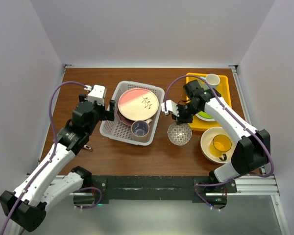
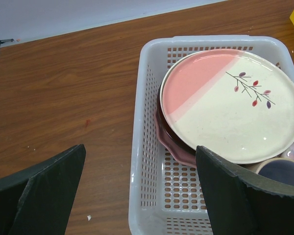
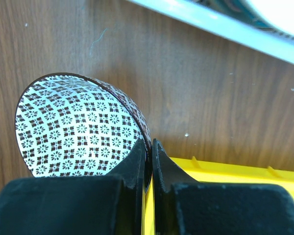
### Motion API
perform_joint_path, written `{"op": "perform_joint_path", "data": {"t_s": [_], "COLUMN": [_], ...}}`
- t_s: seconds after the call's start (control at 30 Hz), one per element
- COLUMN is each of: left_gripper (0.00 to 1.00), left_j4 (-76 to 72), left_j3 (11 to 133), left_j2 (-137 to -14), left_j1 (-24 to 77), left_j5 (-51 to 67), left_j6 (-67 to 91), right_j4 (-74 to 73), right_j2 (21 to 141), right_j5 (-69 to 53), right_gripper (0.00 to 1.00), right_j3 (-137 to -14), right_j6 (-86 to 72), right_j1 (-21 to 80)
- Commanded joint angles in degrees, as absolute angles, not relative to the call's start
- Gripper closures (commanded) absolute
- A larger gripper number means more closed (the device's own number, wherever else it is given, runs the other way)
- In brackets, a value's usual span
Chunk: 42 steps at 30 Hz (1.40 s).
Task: Place the mixed dishes into the plastic bin
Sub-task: Pick up the bowl from the center of the board, then place the bowl in the plastic bin.
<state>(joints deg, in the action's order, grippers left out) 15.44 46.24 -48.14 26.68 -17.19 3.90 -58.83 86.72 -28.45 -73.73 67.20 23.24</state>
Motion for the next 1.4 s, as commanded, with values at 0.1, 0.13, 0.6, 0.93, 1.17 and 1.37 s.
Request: {"op": "perform_joint_path", "data": {"t_s": [0.1,0.13,0.6,0.93,1.17,1.37], "left_gripper": [0.00,0.00,0.00,0.00,0.00,0.00], "left_j4": [12.74,12.57,12.48,12.48,12.39,12.31], "left_j3": [46.14,46.14,45.88,45.88,45.70,45.70], "left_j2": [-47.02,-46.93,-46.06,-45.97,-45.88,-45.62], "left_j1": [26.37,26.37,26.37,26.37,26.37,26.37], "left_j5": [-18.46,-18.46,-19.16,-19.60,-19.95,-20.39], "left_j6": [4.83,4.75,4.66,4.66,4.75,4.75], "right_j4": [-60.38,-60.47,-58.19,-53.70,-51.51,-50.10], "right_j2": [85.16,85.43,89.12,91.84,94.30,96.32], "right_j5": [-30.58,-30.76,-33.40,-35.07,-37.09,-38.32], "right_gripper": [1.00,1.00,1.00,1.00,1.00,1.00], "right_j3": [-81.55,-82.00,-90.43,-95.01,-97.64,-99.75], "right_j6": [61.35,60.56,51.60,41.93,37.27,34.02], "right_j1": [23.38,23.47,23.47,23.38,23.47,23.47]}}
